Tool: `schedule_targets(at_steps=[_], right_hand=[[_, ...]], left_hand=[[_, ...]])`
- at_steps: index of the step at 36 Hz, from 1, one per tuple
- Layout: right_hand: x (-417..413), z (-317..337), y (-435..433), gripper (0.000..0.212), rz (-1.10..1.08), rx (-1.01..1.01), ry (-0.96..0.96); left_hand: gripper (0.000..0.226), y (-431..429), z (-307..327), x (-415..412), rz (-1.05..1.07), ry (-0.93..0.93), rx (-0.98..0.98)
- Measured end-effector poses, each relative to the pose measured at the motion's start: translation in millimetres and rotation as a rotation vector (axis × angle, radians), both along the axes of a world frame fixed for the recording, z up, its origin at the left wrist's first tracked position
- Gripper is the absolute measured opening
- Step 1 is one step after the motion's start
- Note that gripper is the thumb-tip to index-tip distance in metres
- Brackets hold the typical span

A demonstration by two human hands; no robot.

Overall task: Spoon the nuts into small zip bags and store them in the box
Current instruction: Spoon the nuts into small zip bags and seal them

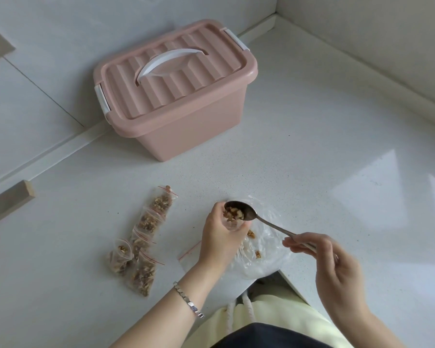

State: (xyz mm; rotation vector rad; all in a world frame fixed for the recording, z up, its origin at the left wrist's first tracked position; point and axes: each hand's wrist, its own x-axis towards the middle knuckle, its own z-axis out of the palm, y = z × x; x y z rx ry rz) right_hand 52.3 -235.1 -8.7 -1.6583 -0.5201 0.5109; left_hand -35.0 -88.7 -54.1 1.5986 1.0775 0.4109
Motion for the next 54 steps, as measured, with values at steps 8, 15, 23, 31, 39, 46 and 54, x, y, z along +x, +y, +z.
schedule_targets(at_steps=[8,15,23,31,39,46,54], right_hand=[[3.7,-6.4,-10.4,0.037,0.124,-0.034,-0.366],[15.8,-0.1,-9.2,0.045,-0.099,-0.218,-0.073],[20.2,-20.1,-5.5,0.042,-0.091,-0.459,0.024],[12.2,-28.4,3.0,0.039,-0.12,-0.438,0.08],[7.3,-48.3,7.8,0.04,-0.231,-0.264,0.412],[9.7,-56.5,17.3,0.04,-0.24,-0.19,0.532],[19.1,-65.7,19.8,0.043,-0.159,-0.15,0.636]], left_hand=[[0.03,0.1,-4.8,-1.8,-0.038,0.082,-0.007],[0.028,5.5,-9.8,-10.4,-0.095,0.239,0.191],[0.035,4.2,-29.6,-8.7,-0.122,0.401,0.338],[0.03,11.8,-38.1,8.2,-0.208,0.532,0.27],[0.021,25.2,-33.5,12.3,-0.201,0.519,0.085],[0.018,28.3,-30.5,5.5,-0.173,0.44,-0.041],[0.016,31.3,-25.9,4.9,-0.141,0.383,-0.175]])
